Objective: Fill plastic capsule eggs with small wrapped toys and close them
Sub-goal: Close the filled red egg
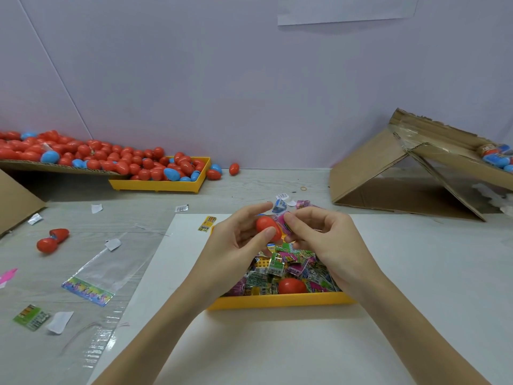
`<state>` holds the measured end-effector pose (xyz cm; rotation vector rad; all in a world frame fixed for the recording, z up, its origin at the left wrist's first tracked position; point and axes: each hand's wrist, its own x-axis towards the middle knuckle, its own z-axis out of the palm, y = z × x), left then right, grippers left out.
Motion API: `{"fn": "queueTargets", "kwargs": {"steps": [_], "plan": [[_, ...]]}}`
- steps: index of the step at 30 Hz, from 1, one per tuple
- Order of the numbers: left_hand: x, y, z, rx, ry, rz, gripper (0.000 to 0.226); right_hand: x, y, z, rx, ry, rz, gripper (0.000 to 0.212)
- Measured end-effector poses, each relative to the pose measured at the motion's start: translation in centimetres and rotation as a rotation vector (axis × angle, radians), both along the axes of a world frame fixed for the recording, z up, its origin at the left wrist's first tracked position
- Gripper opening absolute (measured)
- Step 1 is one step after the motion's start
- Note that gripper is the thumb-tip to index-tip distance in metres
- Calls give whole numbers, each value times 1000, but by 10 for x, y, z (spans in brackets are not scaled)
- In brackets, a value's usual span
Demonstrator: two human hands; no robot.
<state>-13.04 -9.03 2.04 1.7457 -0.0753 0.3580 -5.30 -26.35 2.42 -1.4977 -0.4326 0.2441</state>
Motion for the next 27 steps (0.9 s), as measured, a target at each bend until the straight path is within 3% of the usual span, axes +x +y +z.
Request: {"fn": "queueTargets", "kwargs": {"steps": [9, 17, 22, 27], "plan": [[2, 1, -2, 29, 19, -10, 28, -3, 0, 2, -66, -100, 14, 14], [3, 4, -4, 48, 8, 9, 27, -4, -1, 3, -80, -123, 19, 13], [3, 2, -5, 95, -65, 46, 31, -6, 1, 1, -114, -140, 3, 11], [1, 0, -4, 186, -167, 126, 28, -9, 3, 2, -36, -42, 27, 22]]}}
